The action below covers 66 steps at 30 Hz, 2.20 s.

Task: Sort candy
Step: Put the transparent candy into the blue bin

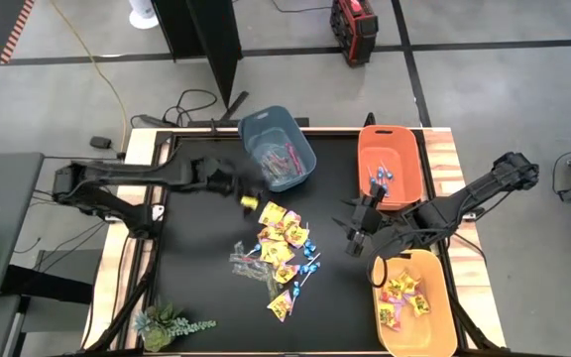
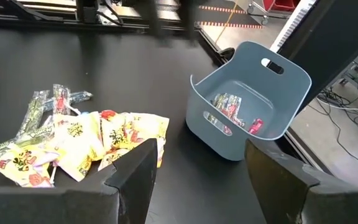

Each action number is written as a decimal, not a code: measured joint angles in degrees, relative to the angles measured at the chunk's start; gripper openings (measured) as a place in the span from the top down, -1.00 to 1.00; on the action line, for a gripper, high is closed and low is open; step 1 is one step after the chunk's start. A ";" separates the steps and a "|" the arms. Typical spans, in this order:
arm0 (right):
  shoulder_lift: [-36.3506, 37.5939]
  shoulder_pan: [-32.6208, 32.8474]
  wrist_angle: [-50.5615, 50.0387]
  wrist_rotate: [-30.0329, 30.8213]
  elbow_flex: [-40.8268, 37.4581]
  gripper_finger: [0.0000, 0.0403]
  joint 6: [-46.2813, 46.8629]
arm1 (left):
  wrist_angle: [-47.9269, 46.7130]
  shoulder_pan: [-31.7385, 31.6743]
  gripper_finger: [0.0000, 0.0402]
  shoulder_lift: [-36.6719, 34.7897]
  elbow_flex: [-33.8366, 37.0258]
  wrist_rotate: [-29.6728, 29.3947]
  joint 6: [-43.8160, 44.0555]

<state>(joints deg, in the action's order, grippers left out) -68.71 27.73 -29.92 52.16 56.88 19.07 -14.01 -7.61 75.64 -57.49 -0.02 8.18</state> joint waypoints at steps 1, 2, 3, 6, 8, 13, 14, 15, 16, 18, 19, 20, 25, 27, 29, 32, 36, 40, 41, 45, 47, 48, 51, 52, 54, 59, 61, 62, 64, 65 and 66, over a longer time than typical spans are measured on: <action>0.00 0.00 -0.19 0.00 0.00 -0.29 0.00 | -2.40 2.54 -0.10 -0.45 0.00 -0.42 0.23; 0.00 0.00 -0.39 0.00 0.00 -0.29 0.00 | -4.39 5.23 -0.07 -0.73 0.00 -1.19 0.77; 0.00 0.00 -0.63 -0.02 0.00 -0.29 -0.02 | -6.53 7.86 -0.04 -0.75 0.00 -1.82 1.47; 0.00 -0.51 -1.00 -0.02 0.00 -0.29 -0.04 | -10.95 15.86 0.03 0.13 0.00 -4.98 4.18; 0.00 -0.91 -0.99 -0.06 0.00 -0.29 -0.03 | -12.37 20.52 0.06 1.49 0.00 -7.57 5.91; 0.00 -1.93 -0.95 -0.04 0.00 -0.29 -0.04 | -12.32 29.38 0.09 7.59 0.00 -10.66 9.46; 0.00 -2.05 -0.93 -0.04 0.00 -0.29 -0.04 | -12.23 30.57 0.09 8.99 0.00 -10.95 10.48; 0.00 -2.09 -0.93 -0.04 0.00 -0.29 -0.02 | -12.28 31.53 0.09 10.55 0.00 -11.41 11.57; 0.00 -2.10 -0.92 -0.04 0.00 -0.29 -0.04 | -12.30 32.25 0.09 12.09 0.00 -11.99 12.75; 0.00 -2.10 -0.86 -0.04 0.00 -0.29 -0.04 | -12.45 33.07 0.09 15.01 0.00 -12.96 15.07; 0.00 -2.10 -0.82 -0.04 0.00 -0.29 -0.04 | -12.45 33.28 0.09 16.37 0.00 -13.26 16.10; 0.00 -2.10 -0.76 -0.04 0.00 -0.29 -0.04 | -12.44 33.41 0.09 17.71 0.00 -13.25 16.92; 0.00 -2.10 -0.48 -0.04 0.00 -0.29 -0.02 | -12.33 33.43 0.09 23.20 0.00 -11.76 19.49; 0.00 -2.10 -0.43 -0.04 0.00 -0.29 -0.02 | -12.05 33.43 0.09 24.61 0.00 -10.55 19.84; 0.00 -1.93 -0.43 -0.04 0.00 -0.29 -0.02 | -11.90 33.47 0.09 25.45 -0.04 -10.02 20.41; 0.00 -1.90 -0.46 -0.04 0.00 -0.29 -0.02 | -12.00 33.66 0.09 25.54 -0.11 -9.89 21.22; 0.00 -1.90 -0.47 -0.04 0.00 -0.29 -0.02 | -12.04 33.67 0.15 25.37 -0.09 -9.98 22.00; 0.00 -1.90 -0.57 -0.04 0.00 -0.29 0.39 | -12.10 33.68 0.42 25.35 -0.09 -9.71 22.50; 0.00 -1.90 -0.58 -0.04 0.00 -0.29 0.42 | -12.31 33.67 0.51 25.35 -0.16 -9.49 22.81; 0.00 -1.90 -0.60 -0.04 0.00 -0.29 0.55 | -13.02 33.67 0.90 25.46 -1.49 -7.48 23.24; 0.00 -1.90 -0.60 -0.04 0.00 -0.29 0.55 | -14.61 33.71 0.94 25.54 -3.10 -6.42 23.22; 0.00 -1.90 -0.59 -0.04 0.00 -0.29 0.55 | -16.02 33.74 0.94 25.53 -4.19 -5.98 23.15; 0.00 -1.90 -0.67 -0.04 0.00 -0.29 0.55 | -21.77 33.72 0.92 25.48 -8.33 -6.03 23.02; 0.00 -1.90 -0.67 -0.04 0.00 -0.29 0.52 | -24.31 33.70 0.92 25.48 -9.93 -6.05 22.62; 0.00 -1.90 -0.69 -0.04 0.00 -0.29 0.52 | -29.47 33.67 0.93 25.48 -13.45 -6.38 21.29; 0.00 -1.90 -0.67 -0.04 0.00 -0.29 0.51 | -40.24 33.27 0.94 25.44 -21.06 -14.46 19.20; 0.00 -1.90 -0.69 -0.04 0.00 -0.29 0.51 | -42.95 32.24 0.94 25.37 -22.99 -20.46 19.20; 0.00 -1.90 -0.68 -0.04 0.00 -0.29 0.50 | -43.41 31.60 0.94 25.37 -23.67 -23.91 19.22; 0.00 -1.90 -0.67 -0.04 0.00 -0.29 0.50 | -43.05 29.92 0.94 25.37 -24.39 -30.74 19.20; 0.00 -1.90 -0.67 -0.04 0.00 -0.29 0.48 | -42.38 28.93 0.94 25.39 -24.52 -33.72 19.08; 0.00 -1.90 -0.67 -0.04 0.00 -0.29 0.48 | -41.49 27.86 0.94 25.38 -24.52 -36.19 18.55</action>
<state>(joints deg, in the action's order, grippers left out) -68.71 25.82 -30.59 52.12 56.88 19.55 -55.50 20.25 101.02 -82.02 -36.21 26.73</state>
